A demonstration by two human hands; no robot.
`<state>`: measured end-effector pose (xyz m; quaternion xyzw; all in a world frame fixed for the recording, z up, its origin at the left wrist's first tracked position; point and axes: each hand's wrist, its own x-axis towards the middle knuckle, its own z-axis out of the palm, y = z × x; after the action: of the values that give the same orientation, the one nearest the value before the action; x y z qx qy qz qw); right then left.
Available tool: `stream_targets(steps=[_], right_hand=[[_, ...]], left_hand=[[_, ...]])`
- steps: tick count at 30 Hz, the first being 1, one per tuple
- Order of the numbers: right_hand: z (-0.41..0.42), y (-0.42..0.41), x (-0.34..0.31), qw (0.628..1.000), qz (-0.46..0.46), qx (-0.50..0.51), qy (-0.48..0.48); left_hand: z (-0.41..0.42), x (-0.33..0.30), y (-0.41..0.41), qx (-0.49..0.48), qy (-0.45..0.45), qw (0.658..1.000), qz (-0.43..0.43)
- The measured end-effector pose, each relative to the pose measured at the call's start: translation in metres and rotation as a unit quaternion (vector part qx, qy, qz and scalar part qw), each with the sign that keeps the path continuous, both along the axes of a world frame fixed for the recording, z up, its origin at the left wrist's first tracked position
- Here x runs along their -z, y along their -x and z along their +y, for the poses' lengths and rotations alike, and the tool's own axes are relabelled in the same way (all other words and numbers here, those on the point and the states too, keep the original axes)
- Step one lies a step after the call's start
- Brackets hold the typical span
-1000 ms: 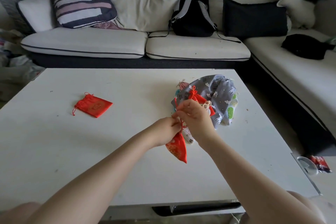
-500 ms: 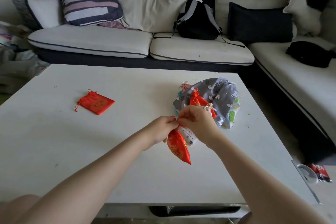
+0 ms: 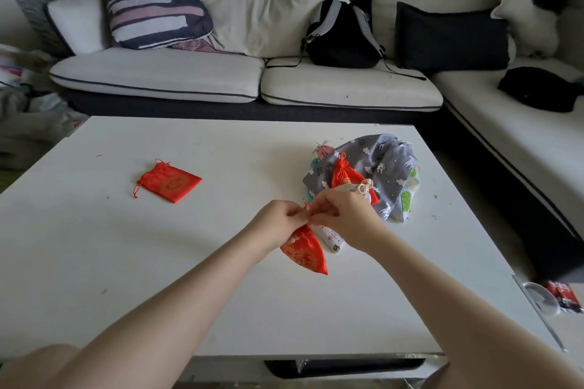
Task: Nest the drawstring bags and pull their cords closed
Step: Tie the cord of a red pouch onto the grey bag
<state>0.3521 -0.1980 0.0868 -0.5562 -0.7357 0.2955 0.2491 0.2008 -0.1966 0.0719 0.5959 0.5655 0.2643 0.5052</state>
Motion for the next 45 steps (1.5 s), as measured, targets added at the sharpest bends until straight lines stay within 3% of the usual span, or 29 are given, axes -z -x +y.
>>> stream_targets(steps=[3, 11, 22, 26, 31, 37, 45], right_hand=[[0.001, 0.004, -0.003, 0.999, 0.008, 0.022, -0.022], [-0.002, 0.007, -0.002, 0.994, -0.029, -0.007, -0.102], [-0.005, 0.01, 0.0, 0.992, -0.009, 0.044, -0.118], [-0.004, 0.009, 0.001, 0.985, -0.08, 0.024, -0.153], [-0.006, 0.009, 0.006, 0.94, -0.281, -0.084, -0.171], [-0.015, 0.014, 0.013, 0.883, -0.331, -0.089, -0.32], [-0.011, 0.012, 0.017, 0.867, -0.311, -0.116, -0.371]], left_hand=[[0.002, -0.003, 0.002, -0.007, -0.026, 0.999, 0.02], [-0.001, -0.011, 0.002, -0.001, 0.016, 0.999, -0.045], [-0.004, -0.017, -0.004, -0.06, 0.034, 0.995, -0.074], [-0.006, -0.02, -0.009, -0.06, 0.034, 0.996, -0.053], [-0.006, -0.022, -0.011, -0.021, 0.036, 0.998, 0.037], [-0.006, -0.025, -0.013, -0.027, 0.014, 0.992, 0.12], [-0.003, -0.027, -0.004, -0.013, 0.02, 0.992, 0.125]])
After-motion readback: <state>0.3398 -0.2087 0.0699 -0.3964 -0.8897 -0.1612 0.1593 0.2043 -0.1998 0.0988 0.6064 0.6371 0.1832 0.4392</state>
